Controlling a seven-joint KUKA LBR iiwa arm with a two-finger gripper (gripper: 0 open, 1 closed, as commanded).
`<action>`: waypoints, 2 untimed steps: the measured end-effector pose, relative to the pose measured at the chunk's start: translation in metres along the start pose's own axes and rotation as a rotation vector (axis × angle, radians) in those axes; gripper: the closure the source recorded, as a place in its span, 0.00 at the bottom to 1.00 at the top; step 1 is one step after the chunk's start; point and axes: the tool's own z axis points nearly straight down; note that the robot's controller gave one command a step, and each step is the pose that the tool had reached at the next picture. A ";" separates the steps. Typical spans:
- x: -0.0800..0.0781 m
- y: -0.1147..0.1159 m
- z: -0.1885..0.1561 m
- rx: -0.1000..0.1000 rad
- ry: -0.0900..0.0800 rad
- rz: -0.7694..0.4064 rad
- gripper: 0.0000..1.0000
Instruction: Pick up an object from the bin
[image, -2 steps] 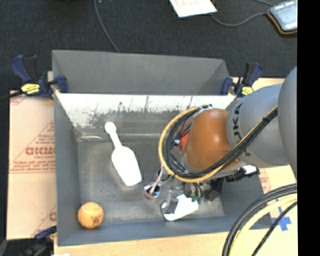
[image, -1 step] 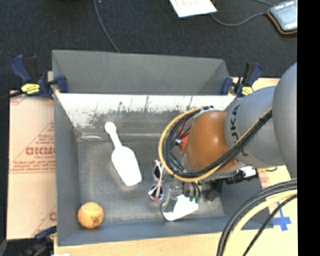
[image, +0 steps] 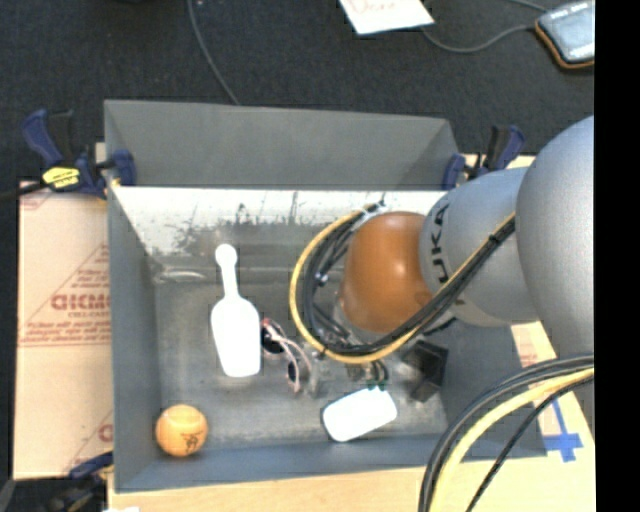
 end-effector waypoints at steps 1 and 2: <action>0.000 0.000 0.000 0.000 0.001 0.001 1.00; 0.000 0.000 0.000 0.000 0.001 0.000 1.00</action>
Offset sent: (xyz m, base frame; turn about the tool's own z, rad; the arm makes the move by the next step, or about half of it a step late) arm 0.0000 0.0000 0.0000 0.0000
